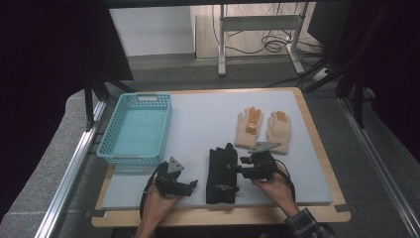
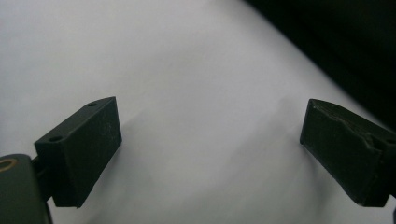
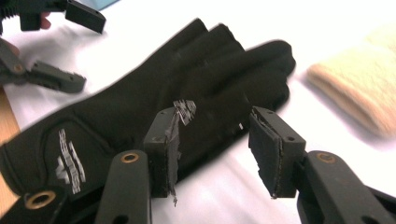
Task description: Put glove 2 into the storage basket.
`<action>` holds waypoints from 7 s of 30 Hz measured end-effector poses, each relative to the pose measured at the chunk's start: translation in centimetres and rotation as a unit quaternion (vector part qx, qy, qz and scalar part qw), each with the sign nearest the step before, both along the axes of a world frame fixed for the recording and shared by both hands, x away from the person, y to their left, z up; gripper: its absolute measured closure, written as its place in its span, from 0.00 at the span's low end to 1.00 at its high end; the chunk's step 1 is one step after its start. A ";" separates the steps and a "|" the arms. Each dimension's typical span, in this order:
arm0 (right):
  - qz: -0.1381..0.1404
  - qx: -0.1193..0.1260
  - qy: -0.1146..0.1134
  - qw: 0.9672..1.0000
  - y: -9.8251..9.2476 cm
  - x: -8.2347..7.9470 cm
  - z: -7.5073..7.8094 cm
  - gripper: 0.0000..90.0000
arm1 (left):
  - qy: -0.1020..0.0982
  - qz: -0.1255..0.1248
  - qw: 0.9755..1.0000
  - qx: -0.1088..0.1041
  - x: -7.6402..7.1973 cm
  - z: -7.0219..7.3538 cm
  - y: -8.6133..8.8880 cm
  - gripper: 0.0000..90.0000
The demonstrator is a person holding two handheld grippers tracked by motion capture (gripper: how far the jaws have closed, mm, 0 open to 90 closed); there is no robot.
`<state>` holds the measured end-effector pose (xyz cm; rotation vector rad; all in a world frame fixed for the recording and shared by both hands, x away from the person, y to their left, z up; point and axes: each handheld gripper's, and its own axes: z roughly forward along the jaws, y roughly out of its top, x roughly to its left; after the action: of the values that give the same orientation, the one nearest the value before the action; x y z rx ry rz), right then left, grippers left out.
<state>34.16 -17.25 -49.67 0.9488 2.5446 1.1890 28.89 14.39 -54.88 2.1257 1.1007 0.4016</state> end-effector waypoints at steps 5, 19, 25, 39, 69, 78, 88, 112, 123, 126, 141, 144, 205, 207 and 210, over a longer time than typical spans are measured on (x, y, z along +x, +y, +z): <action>0.004 0.004 0.011 1.000 -1.6 -0.6 -1.2 0.63 | 0.003 0.019 1.000 -0.008 -0.6 0.3 1.3 0.06; 0.068 -0.006 0.021 0.997 -0.4 -2.6 -3.5 0.96 | -0.001 0.033 0.999 -0.001 -1.1 -0.4 3.4 0.04; 0.076 -0.004 0.015 0.997 0.3 -2.7 -3.6 0.96 | -0.006 0.031 0.999 -0.005 -1.2 -0.5 3.5 0.04; 0.084 -0.014 -0.010 0.996 4.0 -2.4 -3.9 0.92 | -0.021 0.005 1.000 -0.011 -1.2 -0.8 4.2 0.04; 0.026 -0.030 -0.053 0.998 1.1 -1.3 -2.2 0.61 | -0.027 0.020 0.999 -0.022 -1.5 -1.1 5.3 0.06; -0.050 -0.038 -0.058 0.996 -4.7 -0.5 -2.2 0.33 | -0.026 0.022 0.999 -0.022 -1.4 -1.1 5.3 0.05; -0.071 -0.054 -0.045 0.995 -6.5 0.2 -3.5 0.22 | -0.025 0.021 0.999 -0.019 -1.4 -1.0 5.2 0.06; -0.071 -0.058 -0.048 0.995 -6.4 0.1 -3.6 0.22 | 0.015 -0.019 0.998 -0.060 -0.4 3.7 0.8 0.04; -0.071 -0.058 -0.049 0.995 -6.4 0.1 -3.6 0.22 | 0.039 -0.037 0.999 -0.004 3.1 4.1 -5.3 0.00; -0.071 -0.058 -0.049 0.995 -6.4 0.1 -3.6 0.22 | 0.038 -0.027 0.999 0.025 4.0 3.9 -6.9 0.00; -0.071 -0.058 -0.049 0.995 -6.4 0.1 -3.6 0.22 | 0.078 -0.035 0.993 0.085 5.0 2.0 -9.4 0.00; -0.070 -0.058 -0.049 0.995 -6.4 0.1 -3.6 0.22 | 0.096 -0.024 0.993 0.071 5.6 1.9 -8.8 0.00; -0.071 -0.057 -0.048 0.995 -6.4 0.1 -3.6 0.22 | 0.039 0.068 0.996 0.038 11.6 13.4 2.3 0.68; -0.071 -0.057 -0.048 0.995 -6.4 0.1 -3.6 0.22 | 0.037 0.080 0.995 0.040 11.8 13.7 3.1 0.68; -0.071 -0.057 -0.048 0.995 -6.4 0.1 -3.6 0.22 | 0.036 0.100 0.993 0.042 12.0 14.0 4.5 0.69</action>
<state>34.24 -23.70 -53.28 1.0025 2.3971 1.0125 40.86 18.89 -40.87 2.1246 1.3669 0.4745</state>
